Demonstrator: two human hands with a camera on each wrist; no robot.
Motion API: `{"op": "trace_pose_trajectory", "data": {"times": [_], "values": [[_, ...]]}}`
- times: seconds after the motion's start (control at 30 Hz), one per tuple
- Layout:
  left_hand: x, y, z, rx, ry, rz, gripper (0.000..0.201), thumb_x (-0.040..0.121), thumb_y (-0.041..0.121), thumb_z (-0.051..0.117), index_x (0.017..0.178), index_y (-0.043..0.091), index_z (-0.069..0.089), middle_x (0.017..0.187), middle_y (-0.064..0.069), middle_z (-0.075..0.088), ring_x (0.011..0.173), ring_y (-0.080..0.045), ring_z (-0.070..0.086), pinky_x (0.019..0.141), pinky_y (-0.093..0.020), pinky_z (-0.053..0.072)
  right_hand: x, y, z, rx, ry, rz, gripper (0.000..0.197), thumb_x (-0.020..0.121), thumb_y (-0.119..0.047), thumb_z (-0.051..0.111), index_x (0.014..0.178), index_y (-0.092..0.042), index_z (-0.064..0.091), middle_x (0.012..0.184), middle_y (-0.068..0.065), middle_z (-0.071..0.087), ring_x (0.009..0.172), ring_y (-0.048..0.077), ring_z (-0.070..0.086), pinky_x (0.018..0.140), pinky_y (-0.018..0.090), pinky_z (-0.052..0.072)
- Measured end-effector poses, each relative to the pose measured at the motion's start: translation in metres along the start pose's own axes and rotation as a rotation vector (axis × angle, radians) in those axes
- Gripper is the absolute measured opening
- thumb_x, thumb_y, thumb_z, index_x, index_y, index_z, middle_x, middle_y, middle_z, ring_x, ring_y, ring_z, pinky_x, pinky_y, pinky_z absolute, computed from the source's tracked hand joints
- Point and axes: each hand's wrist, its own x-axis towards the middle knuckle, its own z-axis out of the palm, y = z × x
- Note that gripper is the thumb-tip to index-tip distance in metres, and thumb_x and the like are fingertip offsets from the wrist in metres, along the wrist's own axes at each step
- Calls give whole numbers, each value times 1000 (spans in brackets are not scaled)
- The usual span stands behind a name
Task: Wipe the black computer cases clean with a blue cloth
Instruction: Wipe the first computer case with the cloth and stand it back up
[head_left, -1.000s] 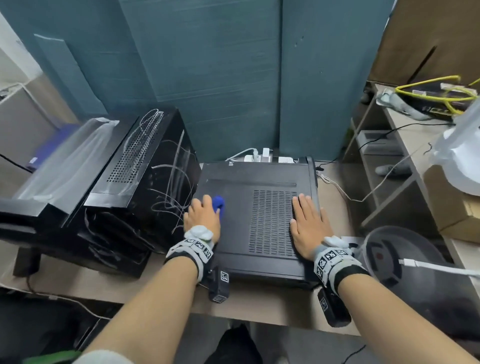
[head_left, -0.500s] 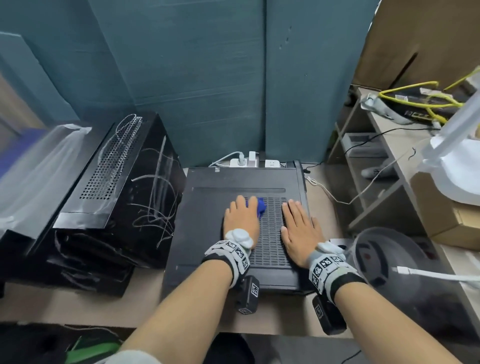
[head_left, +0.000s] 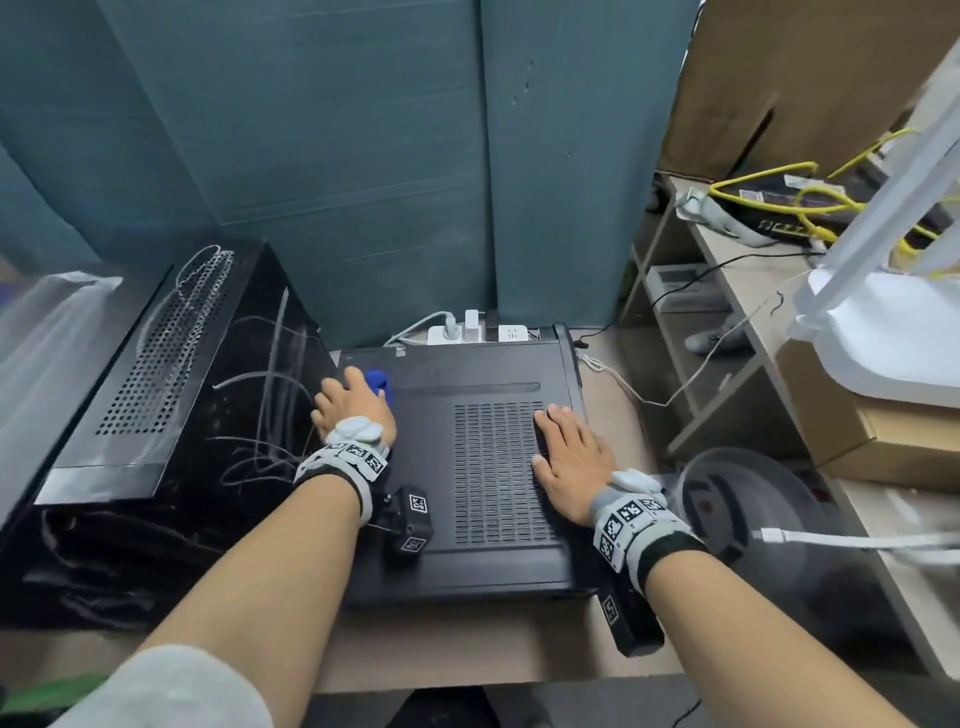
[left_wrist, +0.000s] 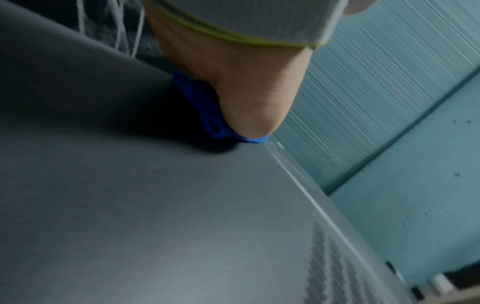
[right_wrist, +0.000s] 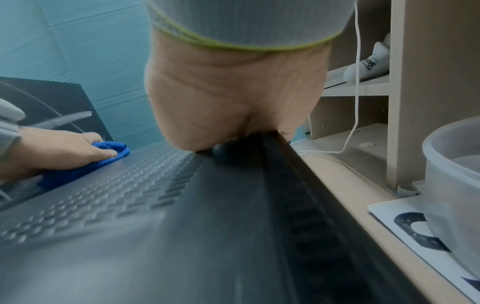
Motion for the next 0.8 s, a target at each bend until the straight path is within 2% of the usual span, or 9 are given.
{"op": "trace_pose_trajectory", "data": {"times": [0.07, 0.13, 0.27, 0.33, 0.4, 0.5, 0.6, 0.73, 0.8], "values": [[4, 12, 0, -33, -3, 2, 32, 96, 35, 58, 115, 13, 45, 123, -19, 48, 113, -39, 47, 94, -48, 38, 8, -4, -9, -16, 39, 5, 53, 98, -45, 44, 147, -29, 32, 153, -1, 33, 140, 25, 32, 113, 44, 33], [4, 29, 2, -32, -18, 91, 32, 96, 35, 59, 115, 13, 46, 122, -18, 48, 111, -38, 47, 92, -47, 38, 23, -8, -20, -12, 74, 46, 39, 95, -41, 53, 130, -29, 43, 135, 1, 42, 124, 27, 42, 103, 43, 40], [-10, 67, 9, -1, -84, 326, 34, 96, 39, 57, 120, 17, 47, 122, -14, 47, 110, -35, 48, 90, -45, 39, 60, -11, -30, 7, 97, 161, 18, 97, -37, 52, 110, -26, 46, 123, 4, 47, 113, 28, 44, 98, 44, 42], [-7, 69, 10, 34, -118, 444, 34, 96, 44, 55, 120, 21, 46, 119, -11, 46, 109, -32, 47, 90, -43, 38, 81, -14, -32, 16, 119, 222, 20, 96, -39, 52, 107, -23, 45, 120, 7, 48, 111, 30, 44, 98, 45, 42], [8, 61, 11, 36, -121, 468, 32, 94, 50, 55, 114, 26, 46, 115, -7, 47, 108, -31, 47, 89, -42, 38, 103, -18, -36, -1, 151, 271, 29, 94, -41, 55, 110, -20, 46, 123, 10, 48, 113, 32, 43, 99, 46, 40], [36, 44, 11, 19, -56, 328, 33, 89, 57, 58, 111, 32, 50, 115, -7, 50, 107, -32, 46, 91, -44, 37, 129, -25, -45, -44, 164, 347, 45, 93, -43, 57, 124, -15, 44, 131, 15, 45, 119, 37, 42, 100, 46, 37], [59, 39, 11, -36, -18, 113, 34, 87, 57, 62, 108, 34, 49, 117, -12, 46, 109, -35, 46, 97, -46, 33, 148, -31, -54, -33, 187, 442, 45, 93, -42, 58, 127, -16, 42, 132, 17, 43, 123, 37, 40, 100, 45, 37], [80, 33, 9, -146, -137, -115, 38, 86, 63, 58, 105, 37, 40, 122, -14, 45, 109, -37, 51, 100, -52, 33, 172, -36, -55, 61, 189, 572, 43, 95, -41, 55, 128, -15, 43, 133, 22, 42, 124, 39, 40, 100, 47, 37], [79, 33, 7, -233, -187, -167, 38, 86, 63, 58, 105, 37, 37, 120, -13, 46, 105, -39, 54, 97, -53, 38, 181, -35, -54, 124, 139, 630, 43, 98, -41, 49, 133, -16, 42, 137, 25, 40, 125, 42, 41, 102, 48, 36]]}}
